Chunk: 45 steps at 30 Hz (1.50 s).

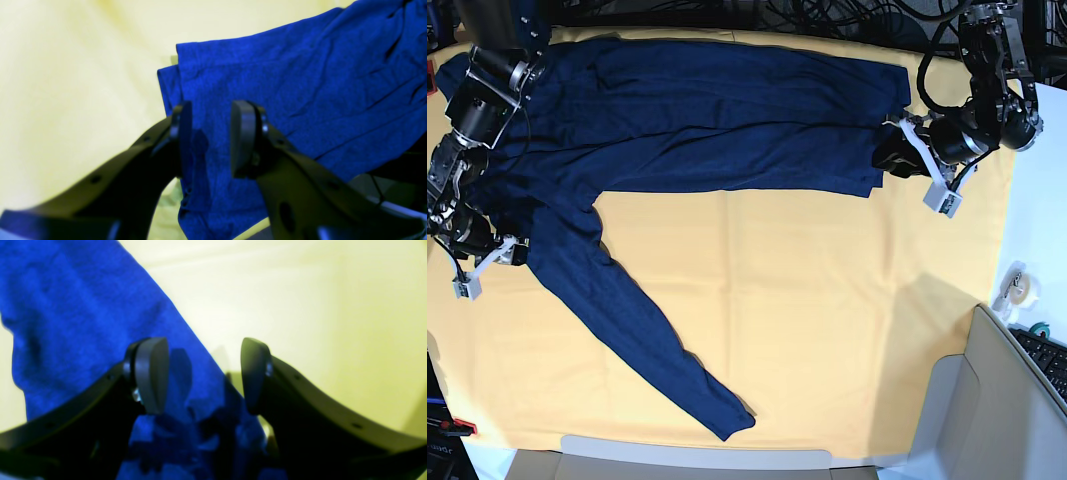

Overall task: Fold the T-shirt properly
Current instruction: 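Move the right gripper to the loose sleeve and grasp its cuff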

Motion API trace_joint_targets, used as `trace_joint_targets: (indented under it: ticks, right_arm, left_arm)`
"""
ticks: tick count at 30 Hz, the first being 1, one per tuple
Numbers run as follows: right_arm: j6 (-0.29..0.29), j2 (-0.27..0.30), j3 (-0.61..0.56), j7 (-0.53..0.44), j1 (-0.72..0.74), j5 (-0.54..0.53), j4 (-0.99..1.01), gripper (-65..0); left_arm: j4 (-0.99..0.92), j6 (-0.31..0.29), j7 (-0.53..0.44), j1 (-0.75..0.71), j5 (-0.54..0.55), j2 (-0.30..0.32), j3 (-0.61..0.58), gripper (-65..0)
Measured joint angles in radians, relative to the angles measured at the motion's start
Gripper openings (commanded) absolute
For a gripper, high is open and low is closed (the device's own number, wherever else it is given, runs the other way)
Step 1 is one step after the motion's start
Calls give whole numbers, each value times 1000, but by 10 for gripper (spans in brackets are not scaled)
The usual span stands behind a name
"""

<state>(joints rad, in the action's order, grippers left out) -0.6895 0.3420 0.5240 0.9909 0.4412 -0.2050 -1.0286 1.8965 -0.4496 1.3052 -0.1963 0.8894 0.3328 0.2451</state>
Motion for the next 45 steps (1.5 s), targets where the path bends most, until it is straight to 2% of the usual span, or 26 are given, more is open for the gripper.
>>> trace_joint_targets:
  ticks: [4,9,16,18,21,24,27,28,33,35,38,42,45]
  right_arm:
    - [0,-10,-3,-77,16,40,74,-307]
    - [2,6,-1,-163,23,29,146,-307]
    - [4,-3,-1,-177,27,27,160,-310]
    - [4,-10,-37,-180,26,34,152,-312]
    - [4,-19,-110,-186,30,35,149,-381]
    - [5,-31,-133,-193,31,31,148,-517]
    - [5,-43,-130,-199,30,23,149,-625]
    - [5,-46,-130,-199,30,23,149,-648]
    - [5,-47,-131,-198,30,19,144,-650]
    - [4,-51,-131,-155,14,21,93,-650]
    - [1,-69,-132,-24,-54,38,-76,-650]
    - [0,-98,-130,142,-194,61,-402,-650]
    - [0,-120,-133,190,-302,48,-662,-650]
  left_arm:
    - [0,0,0,0,0,0,3,-453]
    - [0,0,0,0,0,0,5,-453]
    - [0,0,0,0,0,0,5,-453]
    - [0,0,0,0,0,0,5,-453]
    - [0,0,0,0,0,0,5,-453]
    - [0,0,0,0,0,0,5,-453]
    - [0,0,0,0,0,0,5,-453]
    - [0,0,0,0,0,0,5,-453]
    - [0,0,0,0,0,0,5,-453]
    - [0,0,0,2,0,0,5,-453]
    - [0,0,0,2,1,0,5,-453]
    - [0,0,0,2,0,0,5,-453]
    - [0,0,-5,2,5,-1,5,-453]
